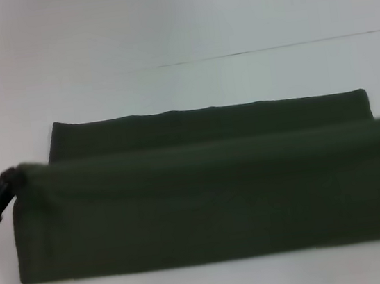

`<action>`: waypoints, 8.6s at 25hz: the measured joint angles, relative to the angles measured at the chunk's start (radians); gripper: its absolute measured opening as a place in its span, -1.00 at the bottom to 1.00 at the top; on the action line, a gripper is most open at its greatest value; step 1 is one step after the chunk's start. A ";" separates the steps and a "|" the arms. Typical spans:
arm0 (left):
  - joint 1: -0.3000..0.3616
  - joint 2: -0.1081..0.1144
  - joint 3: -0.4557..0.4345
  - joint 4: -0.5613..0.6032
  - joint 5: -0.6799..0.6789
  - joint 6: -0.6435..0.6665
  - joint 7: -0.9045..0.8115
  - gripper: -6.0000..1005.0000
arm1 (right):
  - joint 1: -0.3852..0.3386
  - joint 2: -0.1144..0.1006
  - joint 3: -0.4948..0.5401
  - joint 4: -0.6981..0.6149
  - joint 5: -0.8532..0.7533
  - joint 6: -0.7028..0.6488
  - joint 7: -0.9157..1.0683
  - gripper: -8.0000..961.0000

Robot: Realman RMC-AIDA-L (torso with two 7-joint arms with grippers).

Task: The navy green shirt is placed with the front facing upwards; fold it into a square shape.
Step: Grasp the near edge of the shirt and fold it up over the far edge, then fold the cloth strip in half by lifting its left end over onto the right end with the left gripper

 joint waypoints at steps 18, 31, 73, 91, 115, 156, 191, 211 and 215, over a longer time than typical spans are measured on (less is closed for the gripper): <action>-0.236 -0.020 0.215 -0.189 -0.055 -0.644 -0.026 -0.77 | 0.249 0.013 -0.195 0.150 0.072 0.611 0.008 -0.90; -0.292 -0.017 0.288 -0.255 -0.092 -0.837 -0.006 -0.73 | 0.264 0.019 -0.314 0.163 0.197 0.738 -0.008 -0.90; -0.105 0.068 0.307 -0.002 0.038 -0.372 -0.555 0.79 | 0.116 0.028 -0.392 0.106 0.216 0.451 -0.097 0.69; -0.056 0.030 0.398 0.102 0.287 -0.210 -0.499 0.81 | 0.058 0.035 -0.403 0.100 0.223 0.419 -0.112 0.69; -0.061 0.022 0.419 0.068 0.313 -0.278 -0.546 0.68 | 0.051 0.034 -0.403 0.111 0.223 0.433 -0.119 0.66; -0.057 0.021 0.433 0.110 0.117 -0.142 -0.567 -0.98 | -0.097 0.013 -0.402 0.033 0.097 0.363 -0.029 0.66; -0.053 0.021 0.434 0.103 0.086 -0.135 -0.545 -0.98 | -0.079 0.033 -0.443 0.068 0.096 0.384 -0.018 -0.42; 0.040 0.038 0.318 0.168 0.237 0.128 -0.468 -0.98 | -0.141 0.032 -0.444 -0.007 0.021 0.208 -0.041 -0.93; 0.066 0.033 0.315 0.212 0.240 0.164 -0.467 -0.98 | -0.156 0.027 -0.441 -0.009 0.020 0.192 -0.041 -0.92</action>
